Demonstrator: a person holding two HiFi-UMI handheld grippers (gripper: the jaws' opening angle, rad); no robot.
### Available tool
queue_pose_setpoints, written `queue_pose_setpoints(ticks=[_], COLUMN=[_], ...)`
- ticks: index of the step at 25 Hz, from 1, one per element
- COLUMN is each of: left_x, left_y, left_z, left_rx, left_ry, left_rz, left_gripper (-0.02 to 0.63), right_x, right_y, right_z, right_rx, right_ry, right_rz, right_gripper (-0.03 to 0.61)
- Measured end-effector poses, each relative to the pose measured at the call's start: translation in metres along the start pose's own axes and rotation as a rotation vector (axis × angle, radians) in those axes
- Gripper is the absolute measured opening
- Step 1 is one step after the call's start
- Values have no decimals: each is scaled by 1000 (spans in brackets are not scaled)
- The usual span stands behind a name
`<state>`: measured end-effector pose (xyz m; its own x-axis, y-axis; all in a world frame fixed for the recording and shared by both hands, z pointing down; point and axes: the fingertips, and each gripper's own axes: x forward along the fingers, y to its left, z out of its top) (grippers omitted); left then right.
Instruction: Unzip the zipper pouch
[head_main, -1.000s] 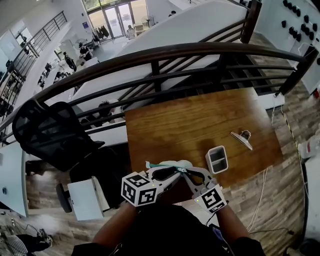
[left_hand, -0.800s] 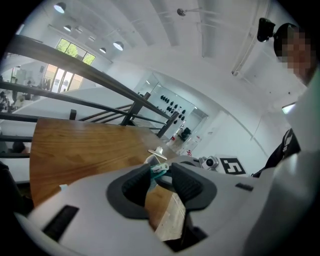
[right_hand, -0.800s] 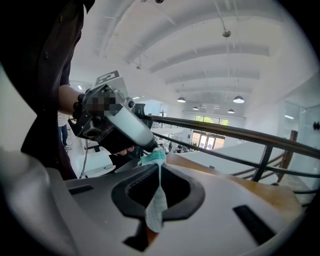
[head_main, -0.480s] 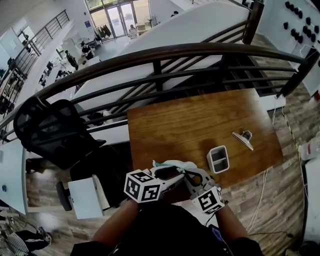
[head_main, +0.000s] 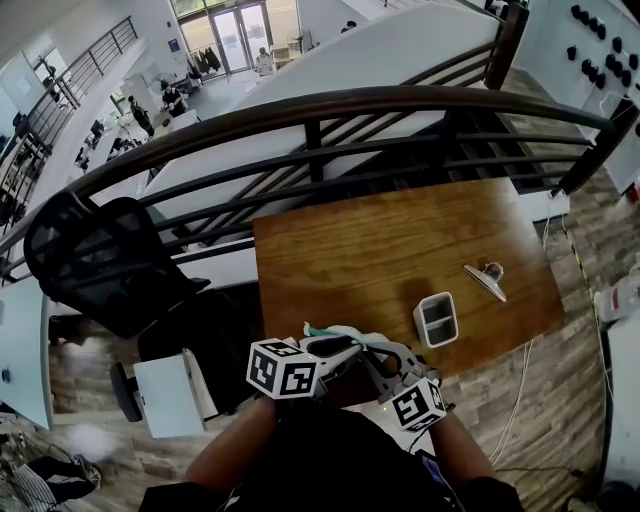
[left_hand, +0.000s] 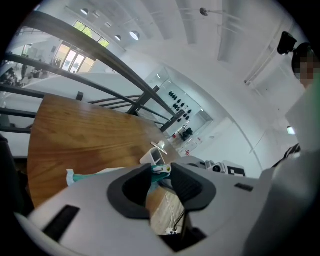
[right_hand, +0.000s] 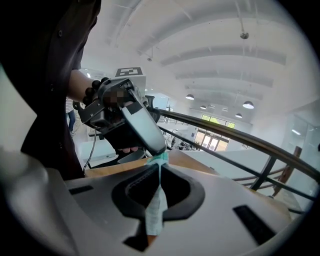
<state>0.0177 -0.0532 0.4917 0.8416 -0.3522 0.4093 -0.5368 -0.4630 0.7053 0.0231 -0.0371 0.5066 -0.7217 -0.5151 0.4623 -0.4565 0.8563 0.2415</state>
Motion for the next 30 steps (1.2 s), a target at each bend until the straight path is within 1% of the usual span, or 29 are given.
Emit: queue_pose_setpoints(ticks=[3,4,8,10,13,17,20,21,27,30], left_x=[-2,-3,-8,-11,-15,-12,-8,-7,-5,-4], left_y=[-1,-2,1,7,16,15,15,16,18,15], left_z=[-3,-3,-3,-4,-10,-15,-17,-18,-15,-14], left_rx=[-9,-19,-80,-83,-61,-51,-36,-34,-79,-75], left_ry=[2,-3,-22,-25,-9,12,30,37,40,55], left_rz=[-16,-25,-60,-46,-20,-55,-50,-49,-97,-125], left_gripper=[124,112,86,71,63,64,64,73,103,110], right_x=[-2,-3,-4,-3,-4,-2,-3,-3,-1,0], right_y=[1,1,1,2,2,3,4,4,5,8], right_z=[-4,-4,-9,-10,-10,-10,-10,-10,-13,-14], right_rx=[15,26,69,87,120,101,95,97,69,48], right_ry=[1,1,-4,-8,-16,-10,-5,-7,7,26], right_rz=[1,1,4,6,9,10,10,9,10,15], right_gripper=[5,5,5,5,5,5,5,5,5,5])
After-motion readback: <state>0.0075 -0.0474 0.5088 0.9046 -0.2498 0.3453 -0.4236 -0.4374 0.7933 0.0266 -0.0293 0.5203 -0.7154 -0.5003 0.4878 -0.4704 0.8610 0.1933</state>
